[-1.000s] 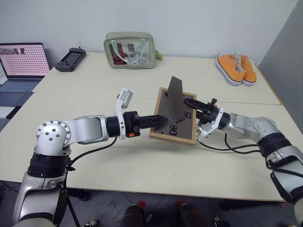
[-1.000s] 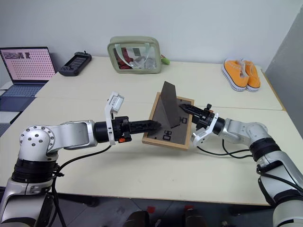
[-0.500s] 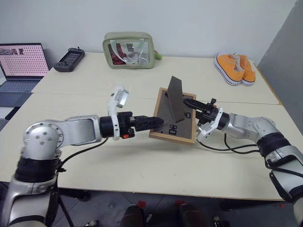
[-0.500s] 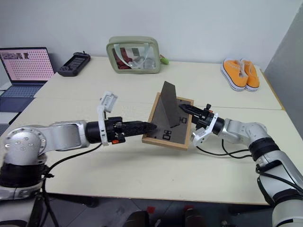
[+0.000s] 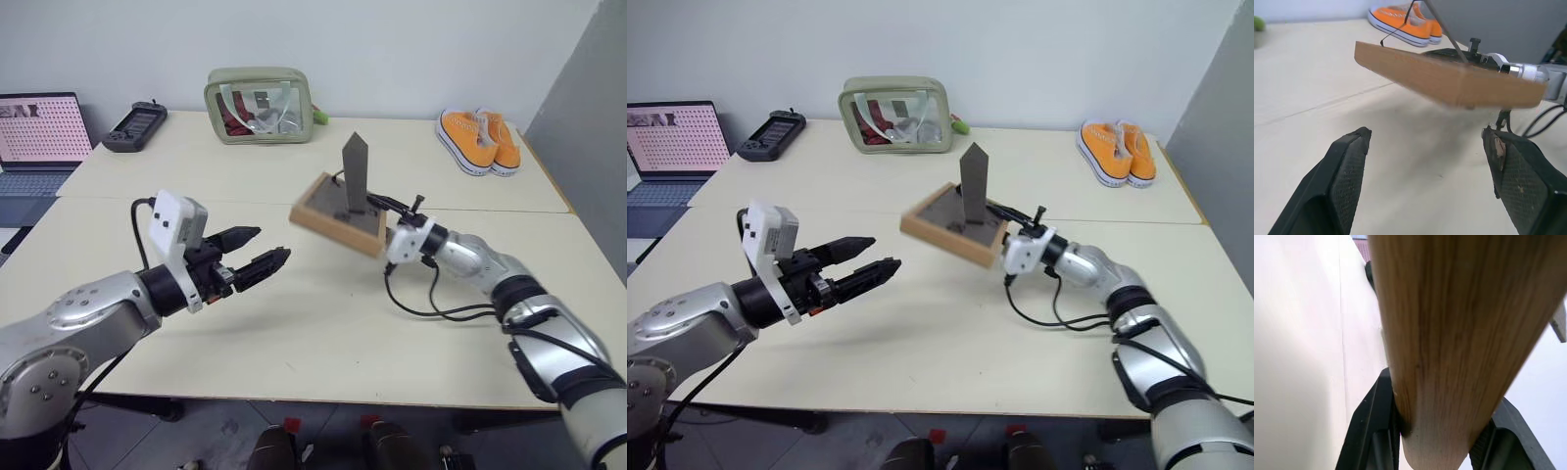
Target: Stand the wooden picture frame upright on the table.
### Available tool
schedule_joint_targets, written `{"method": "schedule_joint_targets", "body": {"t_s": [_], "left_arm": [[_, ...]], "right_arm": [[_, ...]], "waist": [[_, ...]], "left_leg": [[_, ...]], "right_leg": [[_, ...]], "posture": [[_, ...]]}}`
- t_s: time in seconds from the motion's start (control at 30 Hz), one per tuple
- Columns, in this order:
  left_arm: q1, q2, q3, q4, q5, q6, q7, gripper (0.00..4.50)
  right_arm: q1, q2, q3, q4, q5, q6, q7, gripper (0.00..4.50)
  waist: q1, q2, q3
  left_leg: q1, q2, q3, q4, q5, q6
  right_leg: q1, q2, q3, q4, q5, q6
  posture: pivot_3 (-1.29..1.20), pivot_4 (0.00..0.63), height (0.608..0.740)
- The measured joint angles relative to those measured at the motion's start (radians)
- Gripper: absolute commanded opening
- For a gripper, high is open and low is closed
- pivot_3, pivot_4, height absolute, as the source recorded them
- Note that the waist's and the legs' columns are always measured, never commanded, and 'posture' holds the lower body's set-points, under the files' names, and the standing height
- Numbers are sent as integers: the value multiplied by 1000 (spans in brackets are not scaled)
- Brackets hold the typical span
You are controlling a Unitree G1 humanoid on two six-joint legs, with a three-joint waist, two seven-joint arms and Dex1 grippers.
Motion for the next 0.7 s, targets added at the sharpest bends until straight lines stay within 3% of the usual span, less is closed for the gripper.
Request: {"method": "schedule_joint_targets", "body": {"t_s": [0.17, 0.23, 0.43, 0.7], "left_arm": [[89, -19, 62, -55, 2, -16, 36, 3873], [115, -19, 67, -67, 5, -23, 36, 3873], [130, -21, 70, -91, 7, -31, 49, 3873], [107, -20, 70, -89, -5, -31, 56, 3873]], "right_arm": [[6, 141, -220, -74, 479, 456, 570, 1334], [16, 151, -243, -113, 543, 570, 656, 1334], [108, 167, -271, -284, 653, 898, 820, 1334], [215, 158, -270, -442, 669, 1136, 880, 1334]], "waist": [[9, 0, 0], [14, 1, 0], [14, 1, 0], [10, 1, 0]], "left_leg": [[6, 0, -1, -2, 0, 0], [6, -1, -2, -1, 0, 0], [6, 0, -1, -2, 0, 0], [6, 1, 0, -2, 0, 0]], "right_leg": [[6, 0, -2, -1, 0, 0], [6, 0, -2, -1, 0, -1], [5, 1, -1, -2, -1, -1], [4, 2, 0, -2, -1, -1]], "posture": [[0, 150, 740], [0, 150, 740], [0, 150, 740], [0, 150, 740]]}}
